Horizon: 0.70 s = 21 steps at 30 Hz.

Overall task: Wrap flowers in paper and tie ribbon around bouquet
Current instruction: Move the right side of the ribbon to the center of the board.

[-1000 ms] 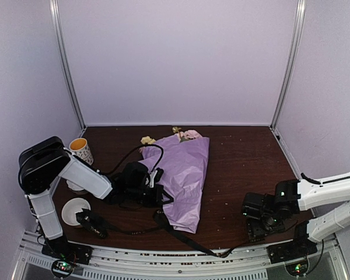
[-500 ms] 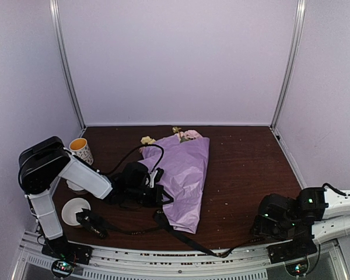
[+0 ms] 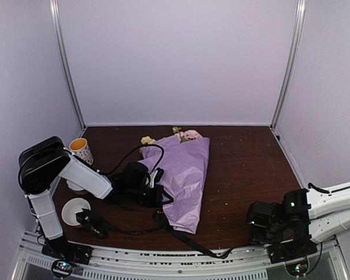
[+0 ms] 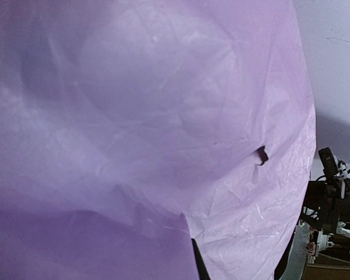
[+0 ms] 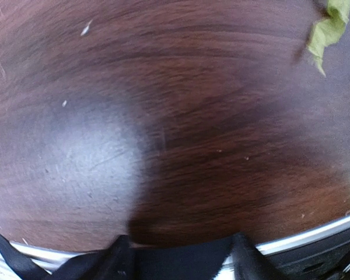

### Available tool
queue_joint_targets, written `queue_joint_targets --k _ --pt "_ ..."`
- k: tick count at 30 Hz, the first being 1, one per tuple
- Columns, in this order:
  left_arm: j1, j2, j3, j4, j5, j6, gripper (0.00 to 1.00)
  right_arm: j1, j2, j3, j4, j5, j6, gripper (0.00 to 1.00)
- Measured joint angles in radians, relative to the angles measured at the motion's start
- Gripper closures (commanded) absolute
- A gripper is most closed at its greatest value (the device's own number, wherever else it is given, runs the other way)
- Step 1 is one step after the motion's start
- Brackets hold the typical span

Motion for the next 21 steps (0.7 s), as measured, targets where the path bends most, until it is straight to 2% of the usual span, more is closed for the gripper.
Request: queue_joint_targets --k 3,7,13,17,21 --pt "0.0 0.0 0.0 0.0 0.0 0.0 1.0 0.0 0.022 0.004 0.029 -0.002 0.005 0.77" --pt "0.0 0.0 0.0 0.0 0.0 0.0 1.0 0.0 0.011 -0.012 0.127 -0.01 0.011 1.0" --pt "0.0 0.0 0.0 0.0 0.0 0.002 1.0 -0.021 -0.069 -0.037 0.14 0.008 -0.002 1.0" --pt "0.0 0.0 0.0 -0.002 0.0 0.008 1.0 -0.109 -0.146 -0.037 0.138 0.04 -0.047 1.0" --pt "0.0 -0.001 0.0 -0.003 0.0 0.013 1.0 -0.217 -0.154 -0.026 0.125 0.063 -0.135 1.0"
